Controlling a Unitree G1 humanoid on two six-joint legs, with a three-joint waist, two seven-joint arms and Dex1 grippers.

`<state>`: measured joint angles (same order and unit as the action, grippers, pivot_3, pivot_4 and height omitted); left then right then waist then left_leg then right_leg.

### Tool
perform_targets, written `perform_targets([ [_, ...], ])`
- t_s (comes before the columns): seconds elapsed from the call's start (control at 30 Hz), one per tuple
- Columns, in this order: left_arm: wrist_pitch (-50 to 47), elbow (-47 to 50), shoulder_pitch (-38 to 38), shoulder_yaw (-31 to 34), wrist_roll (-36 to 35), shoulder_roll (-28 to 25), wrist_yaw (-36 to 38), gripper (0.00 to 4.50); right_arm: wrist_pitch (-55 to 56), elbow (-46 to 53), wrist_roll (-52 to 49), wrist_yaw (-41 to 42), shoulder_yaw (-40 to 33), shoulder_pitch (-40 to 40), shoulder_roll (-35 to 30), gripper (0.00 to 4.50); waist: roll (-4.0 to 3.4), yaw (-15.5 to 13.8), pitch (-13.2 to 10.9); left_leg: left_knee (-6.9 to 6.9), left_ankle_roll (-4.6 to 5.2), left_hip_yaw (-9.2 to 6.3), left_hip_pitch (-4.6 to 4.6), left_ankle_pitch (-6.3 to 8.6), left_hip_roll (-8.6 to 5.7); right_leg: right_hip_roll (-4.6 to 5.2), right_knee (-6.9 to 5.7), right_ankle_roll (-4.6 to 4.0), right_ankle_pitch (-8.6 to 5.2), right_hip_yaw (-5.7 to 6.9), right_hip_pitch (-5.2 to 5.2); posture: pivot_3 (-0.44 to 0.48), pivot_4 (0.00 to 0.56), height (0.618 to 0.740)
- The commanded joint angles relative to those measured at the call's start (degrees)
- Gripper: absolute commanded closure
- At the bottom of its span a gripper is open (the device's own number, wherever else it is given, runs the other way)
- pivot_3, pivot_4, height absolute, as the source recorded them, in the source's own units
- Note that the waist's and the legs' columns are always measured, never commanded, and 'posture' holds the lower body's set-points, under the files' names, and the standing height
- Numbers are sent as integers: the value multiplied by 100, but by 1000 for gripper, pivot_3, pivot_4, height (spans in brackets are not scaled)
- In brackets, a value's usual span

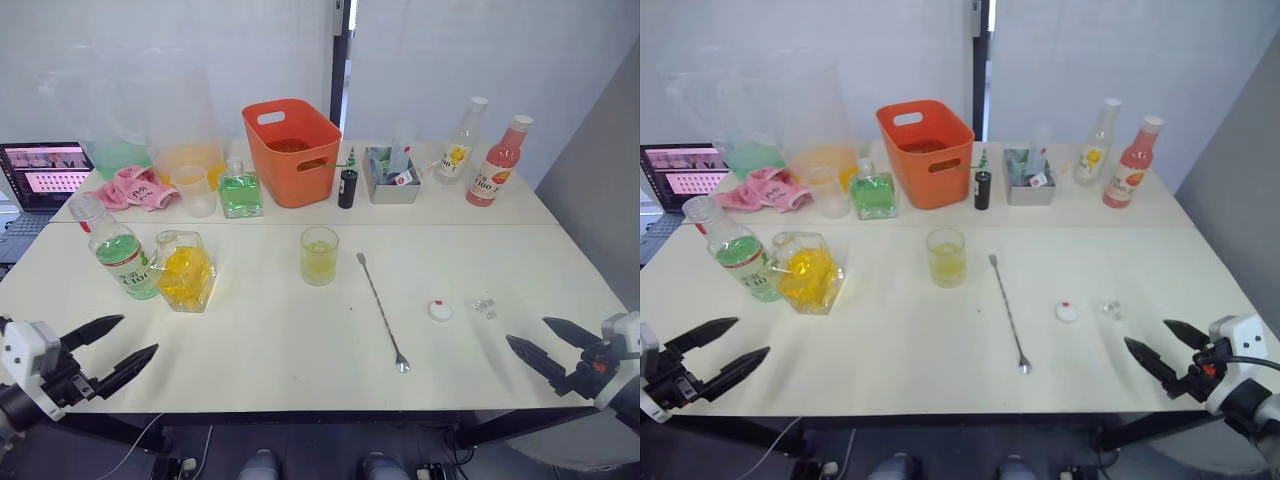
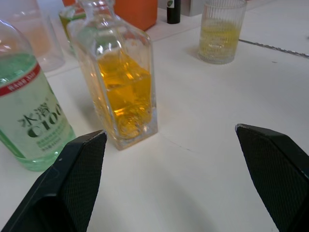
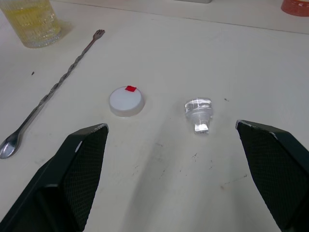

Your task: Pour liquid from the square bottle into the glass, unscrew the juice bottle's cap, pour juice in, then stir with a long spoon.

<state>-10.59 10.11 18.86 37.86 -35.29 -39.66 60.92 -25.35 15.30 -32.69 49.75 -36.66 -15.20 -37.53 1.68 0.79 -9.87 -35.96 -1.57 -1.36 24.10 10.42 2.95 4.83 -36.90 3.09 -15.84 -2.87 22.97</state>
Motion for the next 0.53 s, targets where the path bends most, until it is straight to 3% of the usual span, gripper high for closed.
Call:
perform_targets([
  [0.03,29,-62,-20,72,53,-109,-72,0,103,200,-92,-14,-135,-43,-105,22,0,0,0,0,0,-1,0,0,0,0,-1,0,0,0,0,0,150,739],
  [0.53,-236,113,-82,-297,208,-79,-513,0,135,42,-84,-38,-108,38,-120,22,0,0,1,-1,0,0,-5,0,-1,0,-3,0,0,-1,-5,0,150,739],
])
